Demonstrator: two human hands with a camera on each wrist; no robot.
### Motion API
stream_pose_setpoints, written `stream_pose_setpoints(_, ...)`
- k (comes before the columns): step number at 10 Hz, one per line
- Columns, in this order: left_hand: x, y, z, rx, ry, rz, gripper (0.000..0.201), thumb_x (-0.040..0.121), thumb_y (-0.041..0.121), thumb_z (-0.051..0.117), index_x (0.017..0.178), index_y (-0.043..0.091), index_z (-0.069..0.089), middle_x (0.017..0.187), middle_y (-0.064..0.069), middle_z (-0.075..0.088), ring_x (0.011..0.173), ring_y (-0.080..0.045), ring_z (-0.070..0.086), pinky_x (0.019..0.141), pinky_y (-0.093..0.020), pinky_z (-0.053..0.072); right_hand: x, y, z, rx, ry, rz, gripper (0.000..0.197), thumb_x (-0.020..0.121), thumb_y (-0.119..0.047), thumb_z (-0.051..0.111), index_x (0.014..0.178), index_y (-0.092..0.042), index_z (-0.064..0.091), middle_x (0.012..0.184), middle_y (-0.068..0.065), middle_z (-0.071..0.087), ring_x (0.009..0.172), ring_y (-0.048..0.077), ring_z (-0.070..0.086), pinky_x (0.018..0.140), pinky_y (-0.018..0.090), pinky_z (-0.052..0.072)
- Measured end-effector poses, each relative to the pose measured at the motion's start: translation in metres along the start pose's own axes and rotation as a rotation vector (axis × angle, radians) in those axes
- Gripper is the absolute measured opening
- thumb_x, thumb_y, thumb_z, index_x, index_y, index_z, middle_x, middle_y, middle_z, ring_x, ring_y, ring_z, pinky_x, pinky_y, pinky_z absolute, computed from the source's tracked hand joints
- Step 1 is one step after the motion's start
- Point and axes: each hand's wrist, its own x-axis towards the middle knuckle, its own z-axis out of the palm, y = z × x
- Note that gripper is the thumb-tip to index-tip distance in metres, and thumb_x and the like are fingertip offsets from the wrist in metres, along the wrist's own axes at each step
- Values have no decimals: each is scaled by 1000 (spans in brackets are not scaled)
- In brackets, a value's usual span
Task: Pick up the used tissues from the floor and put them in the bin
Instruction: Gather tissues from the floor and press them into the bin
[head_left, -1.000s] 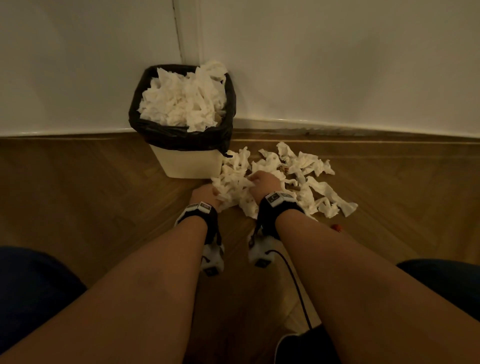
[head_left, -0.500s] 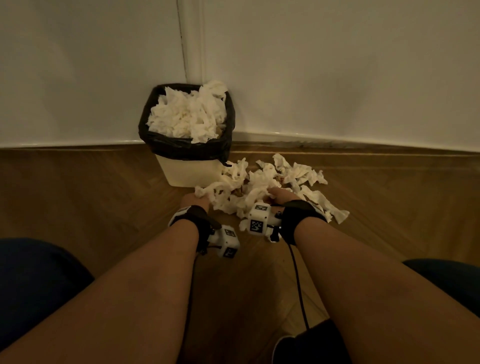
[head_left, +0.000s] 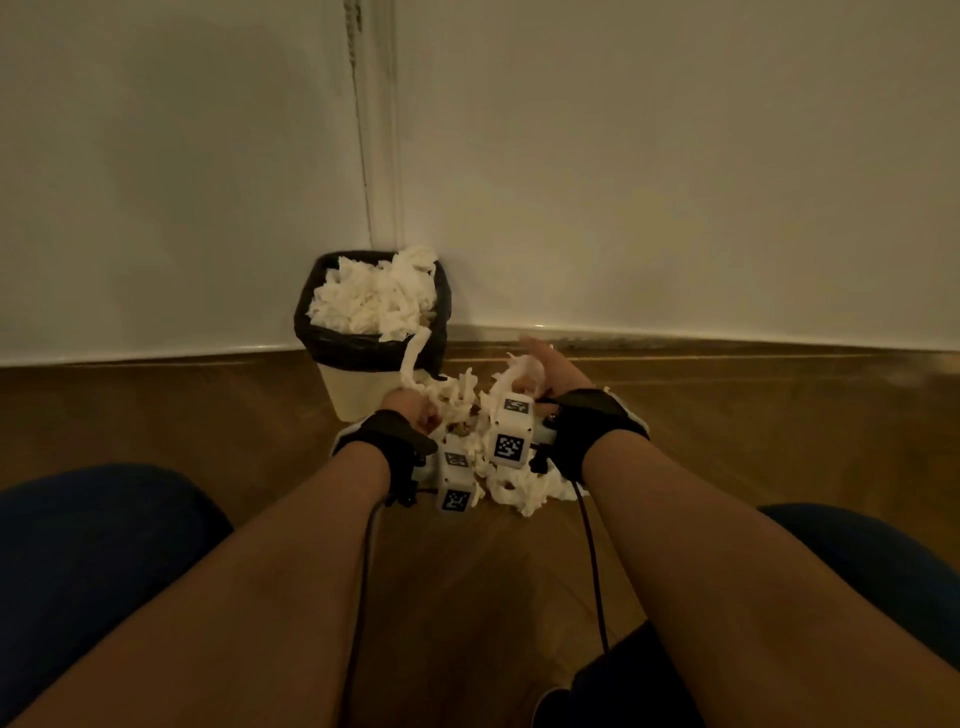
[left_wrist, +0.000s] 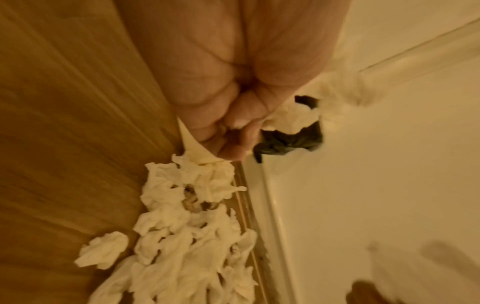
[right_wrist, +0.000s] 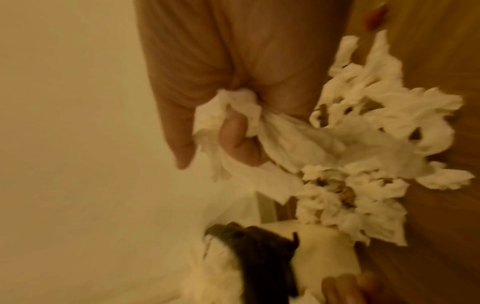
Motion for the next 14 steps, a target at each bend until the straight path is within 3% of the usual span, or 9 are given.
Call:
stream_pose_setpoints(1,-26,26,10,-126,-48,45,21,90,-3,42,71,5,44,62,-4,33,45,-13,38,44,-23,34,-28,-29,17,29,-17,-137,53,96,-30,51,143,-13,38,66,3,59,33,4,53,35,14,41)
stream_pose_setpoints(3,-81,71,29,-139,-18,341,48,83,62,52,76,14,58,68,-5,53,55,-20,46,56,-28,39,-83,-62,27,314,-127,-227,15,103,-20,36,94,-16,48,39,-5,49,23,5,37,27,13,28)
stream_pose_setpoints(4,-105,88,34,-159,5,421,35,95,33,43,64,15,44,58,-3,38,46,-17,32,44,-22,27,-107,-70,26,351,-175,-316,25,102,-22,34,82,-19,49,41,-7,37,27,6,24,30,17,17)
stream_pose_setpoints(6,-158,111,31,-180,-117,587,39,96,-3,24,111,26,44,94,-15,46,58,-16,42,42,-20,41,-146,-81,17,530,-343,-405,37,92,-37,31,68,-15,48,48,-2,39,40,14,32,52,26,20)
stream_pose_setpoints(7,-181,123,24,-227,-195,566,30,96,-2,34,81,10,58,95,-17,54,70,-21,52,54,-26,56,-166,-88,16,541,-393,-442,21,67,-14,37,82,-13,52,50,0,39,52,15,28,56,26,24)
stream_pose_setpoints(8,-190,131,14,-167,-151,639,48,87,-12,20,50,11,42,59,-6,41,52,-16,35,35,-14,34,-175,-94,9,632,-431,-420,33,78,-1,28,95,-8,55,67,6,41,58,19,35,66,32,39)
stream_pose_setpoints(10,-209,131,10,-105,-84,729,41,82,-13,16,57,13,36,64,-5,31,36,-7,26,35,-11,16,-183,-94,4,524,-418,-492,45,91,15,22,123,1,51,120,18,42,95,24,52,82,28,50)
stream_pose_setpoints(12,-214,132,5,-34,-170,696,36,80,-14,33,63,17,28,64,-1,33,57,-12,29,49,-22,24,-176,-80,10,484,-325,-605,34,92,13,43,123,-1,46,126,27,45,87,32,63,69,27,60)
stream_pose_setpoints(14,-207,125,10,43,-122,745,23,97,-6,27,98,10,44,85,-7,43,67,-11,40,58,-19,34,-179,-77,16,241,-146,-674,38,95,7,27,95,-16,57,83,11,53,36,7,39,31,14,26)
